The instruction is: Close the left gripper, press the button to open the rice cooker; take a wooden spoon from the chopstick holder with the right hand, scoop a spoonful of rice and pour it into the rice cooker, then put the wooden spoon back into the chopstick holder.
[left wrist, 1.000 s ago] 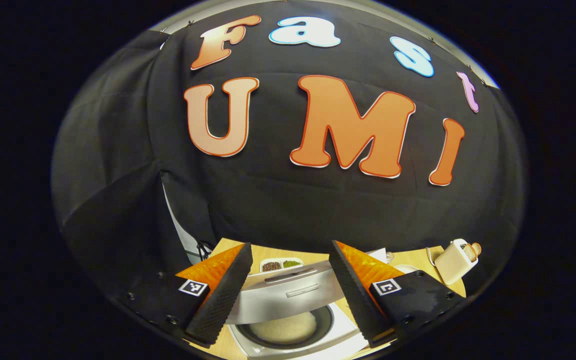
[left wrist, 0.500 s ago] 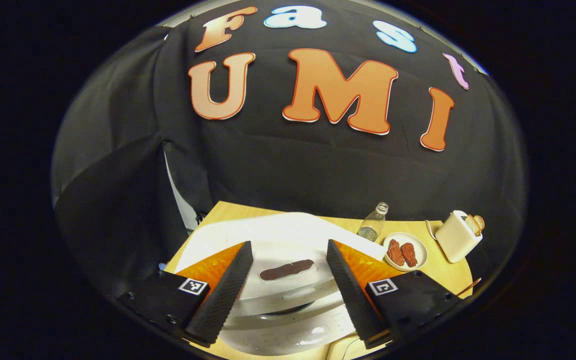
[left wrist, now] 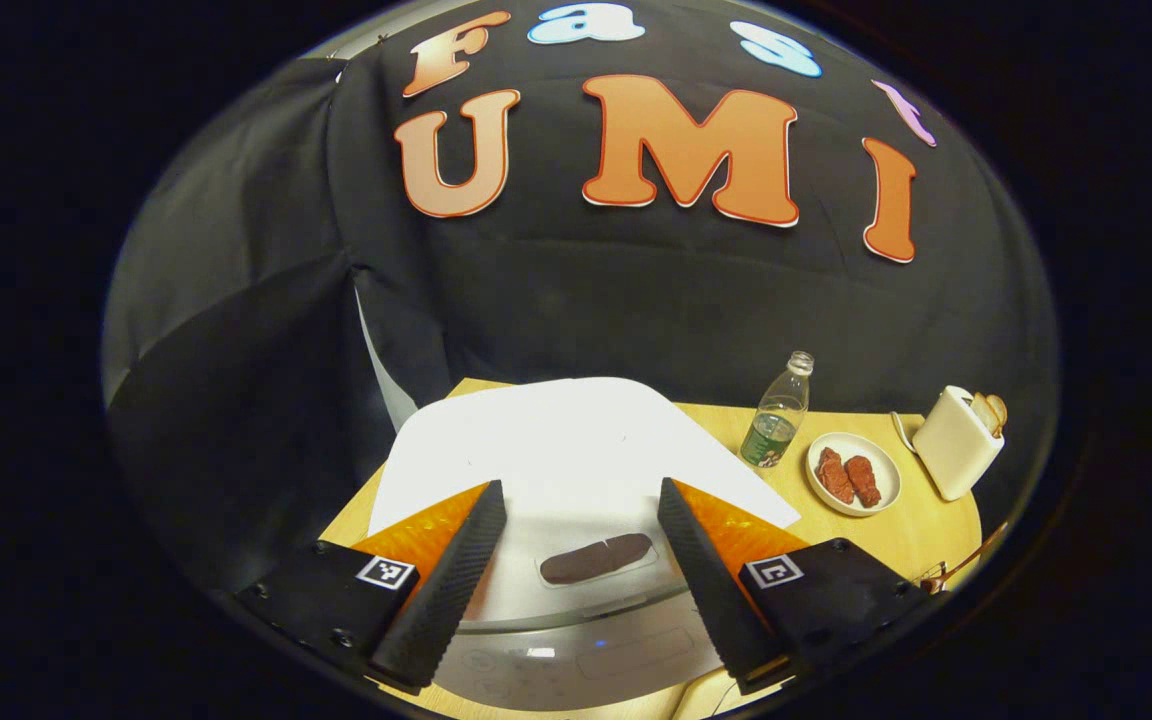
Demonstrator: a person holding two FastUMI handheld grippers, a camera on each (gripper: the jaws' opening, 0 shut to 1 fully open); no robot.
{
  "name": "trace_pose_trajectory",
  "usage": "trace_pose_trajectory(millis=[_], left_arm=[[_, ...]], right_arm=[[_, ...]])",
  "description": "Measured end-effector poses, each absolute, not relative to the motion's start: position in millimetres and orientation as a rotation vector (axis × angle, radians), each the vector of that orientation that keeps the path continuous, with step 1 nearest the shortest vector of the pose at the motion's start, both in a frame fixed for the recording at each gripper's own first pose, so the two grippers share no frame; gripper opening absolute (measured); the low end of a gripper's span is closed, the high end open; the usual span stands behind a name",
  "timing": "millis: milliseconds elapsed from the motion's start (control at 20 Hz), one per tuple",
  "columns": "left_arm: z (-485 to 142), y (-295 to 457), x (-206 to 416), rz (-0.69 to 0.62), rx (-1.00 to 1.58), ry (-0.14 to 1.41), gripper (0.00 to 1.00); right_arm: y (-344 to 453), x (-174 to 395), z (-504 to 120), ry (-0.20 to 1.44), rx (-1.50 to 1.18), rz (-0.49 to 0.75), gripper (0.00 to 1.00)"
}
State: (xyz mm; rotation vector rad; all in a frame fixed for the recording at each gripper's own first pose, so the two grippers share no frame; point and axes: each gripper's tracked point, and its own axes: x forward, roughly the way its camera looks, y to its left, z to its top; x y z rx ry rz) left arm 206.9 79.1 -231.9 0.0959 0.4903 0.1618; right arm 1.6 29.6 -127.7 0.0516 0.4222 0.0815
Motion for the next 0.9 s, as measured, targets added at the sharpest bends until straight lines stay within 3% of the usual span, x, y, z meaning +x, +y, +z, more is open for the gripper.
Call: trace_pose_trajectory(millis=[350,700,750,800,900], left_arm=[[-249.7,75.5,205.0,0.19,0.102,0.504,1.0],[-254.1,68.0,215.2,0.139,0.143,0.541,1.0],[-251.1,67.0,216.5,0.136,0.15,0.544,1.0],[-248.9,66.2,219.8,0.124,0.149,0.536,1.0],[-247.9,65.1,214.5,0.105,0.138,0.556,1.0]], right_arm=[[21.9,7.5,-139.2,0.452,0.042,0.072,0.95],[16.4,8.4,-145.8,0.466,0.053,0.061,0.95],[15.5,8.2,-145.9,0.466,0.054,0.06,1.0],[14.4,8.9,-144.5,0.46,0.053,0.053,0.95],[13.4,10.5,-138.8,0.448,0.053,0.051,0.95]])
